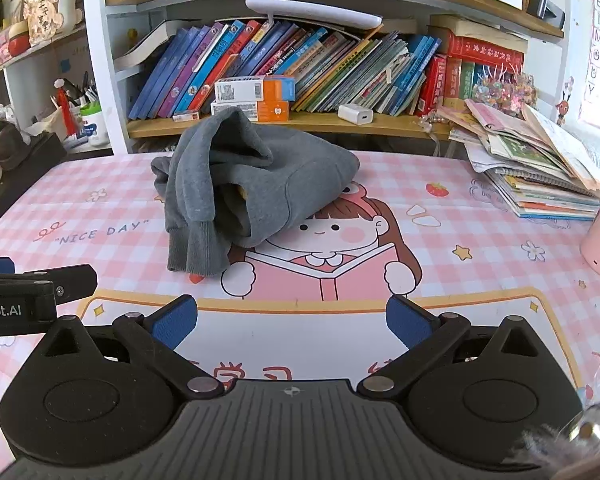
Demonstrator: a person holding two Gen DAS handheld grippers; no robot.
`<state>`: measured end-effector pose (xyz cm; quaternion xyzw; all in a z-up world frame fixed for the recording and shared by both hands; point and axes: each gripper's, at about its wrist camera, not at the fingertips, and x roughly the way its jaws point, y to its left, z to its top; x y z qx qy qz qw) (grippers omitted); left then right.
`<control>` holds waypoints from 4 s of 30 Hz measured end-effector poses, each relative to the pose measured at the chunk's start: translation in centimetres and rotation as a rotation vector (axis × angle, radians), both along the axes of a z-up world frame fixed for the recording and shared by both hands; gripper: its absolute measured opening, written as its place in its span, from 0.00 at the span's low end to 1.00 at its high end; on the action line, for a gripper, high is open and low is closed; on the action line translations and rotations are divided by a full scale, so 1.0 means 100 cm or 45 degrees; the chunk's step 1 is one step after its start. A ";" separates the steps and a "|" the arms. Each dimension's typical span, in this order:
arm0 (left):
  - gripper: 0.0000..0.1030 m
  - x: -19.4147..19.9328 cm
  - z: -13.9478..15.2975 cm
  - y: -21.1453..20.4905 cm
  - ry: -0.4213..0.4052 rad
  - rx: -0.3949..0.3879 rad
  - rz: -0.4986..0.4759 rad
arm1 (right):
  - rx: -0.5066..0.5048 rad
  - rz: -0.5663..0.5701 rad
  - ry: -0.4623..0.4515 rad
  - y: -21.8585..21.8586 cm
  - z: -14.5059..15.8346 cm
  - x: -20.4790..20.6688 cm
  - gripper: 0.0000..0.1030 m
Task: Fold clothes
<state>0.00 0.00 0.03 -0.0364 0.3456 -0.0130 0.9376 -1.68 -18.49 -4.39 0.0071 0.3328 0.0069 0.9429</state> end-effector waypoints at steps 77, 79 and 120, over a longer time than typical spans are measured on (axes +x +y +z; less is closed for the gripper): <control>1.00 0.011 -0.005 0.004 0.000 -0.042 -0.048 | -0.009 0.025 0.054 0.005 -0.005 0.010 0.99; 1.00 0.011 -0.005 0.004 0.004 -0.042 -0.044 | -0.009 0.026 0.054 0.005 -0.005 0.010 0.99; 1.00 0.027 -0.011 0.010 0.022 -0.043 -0.059 | 0.000 0.014 0.073 0.003 -0.010 0.028 0.99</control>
